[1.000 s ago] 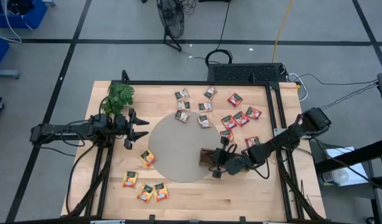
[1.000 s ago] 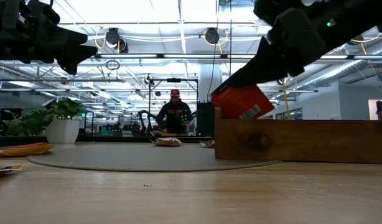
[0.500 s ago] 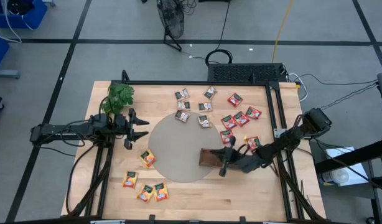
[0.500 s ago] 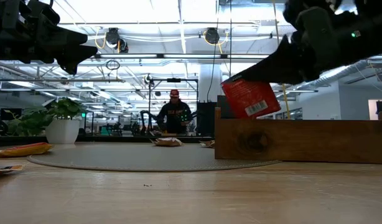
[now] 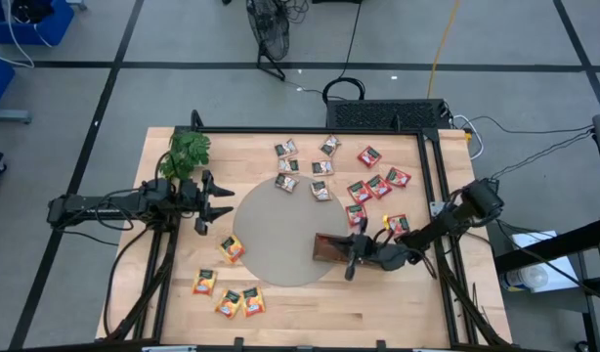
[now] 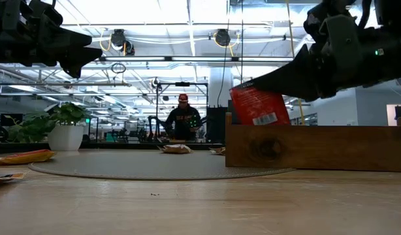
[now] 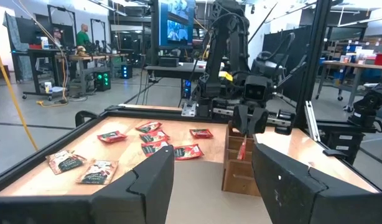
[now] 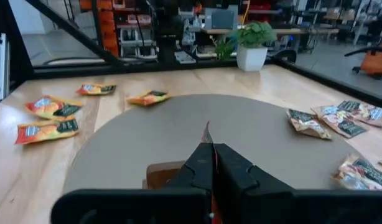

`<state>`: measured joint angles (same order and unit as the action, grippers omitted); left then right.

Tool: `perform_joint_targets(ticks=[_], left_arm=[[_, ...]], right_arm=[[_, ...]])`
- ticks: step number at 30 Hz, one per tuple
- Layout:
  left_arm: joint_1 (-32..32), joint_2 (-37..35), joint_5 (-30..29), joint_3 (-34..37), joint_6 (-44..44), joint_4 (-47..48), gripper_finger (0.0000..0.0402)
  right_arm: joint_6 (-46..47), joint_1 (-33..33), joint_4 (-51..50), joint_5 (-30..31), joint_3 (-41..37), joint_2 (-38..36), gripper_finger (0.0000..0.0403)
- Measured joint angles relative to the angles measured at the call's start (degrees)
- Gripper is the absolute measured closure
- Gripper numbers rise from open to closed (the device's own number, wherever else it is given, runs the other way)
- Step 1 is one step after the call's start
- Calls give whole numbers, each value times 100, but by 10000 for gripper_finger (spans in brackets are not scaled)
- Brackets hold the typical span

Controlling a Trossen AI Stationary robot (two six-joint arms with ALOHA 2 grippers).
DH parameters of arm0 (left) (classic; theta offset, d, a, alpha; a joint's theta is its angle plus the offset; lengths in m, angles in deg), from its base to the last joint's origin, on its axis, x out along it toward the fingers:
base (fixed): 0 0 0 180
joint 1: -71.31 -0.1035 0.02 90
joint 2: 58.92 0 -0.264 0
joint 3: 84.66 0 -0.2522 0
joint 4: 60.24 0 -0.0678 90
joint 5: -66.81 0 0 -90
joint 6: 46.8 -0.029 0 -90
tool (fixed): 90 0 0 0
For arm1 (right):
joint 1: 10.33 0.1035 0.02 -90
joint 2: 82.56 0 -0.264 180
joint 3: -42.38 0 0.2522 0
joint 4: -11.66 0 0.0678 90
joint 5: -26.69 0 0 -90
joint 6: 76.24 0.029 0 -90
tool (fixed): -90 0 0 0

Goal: Pick & Place Tea
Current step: Put the red tea bag into the left section of the wooden organizer

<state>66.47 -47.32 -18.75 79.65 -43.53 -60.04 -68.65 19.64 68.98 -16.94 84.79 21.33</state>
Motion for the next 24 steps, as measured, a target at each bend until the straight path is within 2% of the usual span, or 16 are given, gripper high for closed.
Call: perform_joint_targets(ticks=[6,12,19,24], left_arm=[[-1,0,0,-1,-2,2,188],[-1,0,0,0,-1,1,188],[0,2,0,0,-2,2,188],[-2,0,0,0,0,2,188]], right_arm=[[-272,-86,863,0,25,499,403],[-280,-159,837,10,138,797,403],[-428,-165,851,15,137,788,401],[-432,-171,844,57,137,790,378]])
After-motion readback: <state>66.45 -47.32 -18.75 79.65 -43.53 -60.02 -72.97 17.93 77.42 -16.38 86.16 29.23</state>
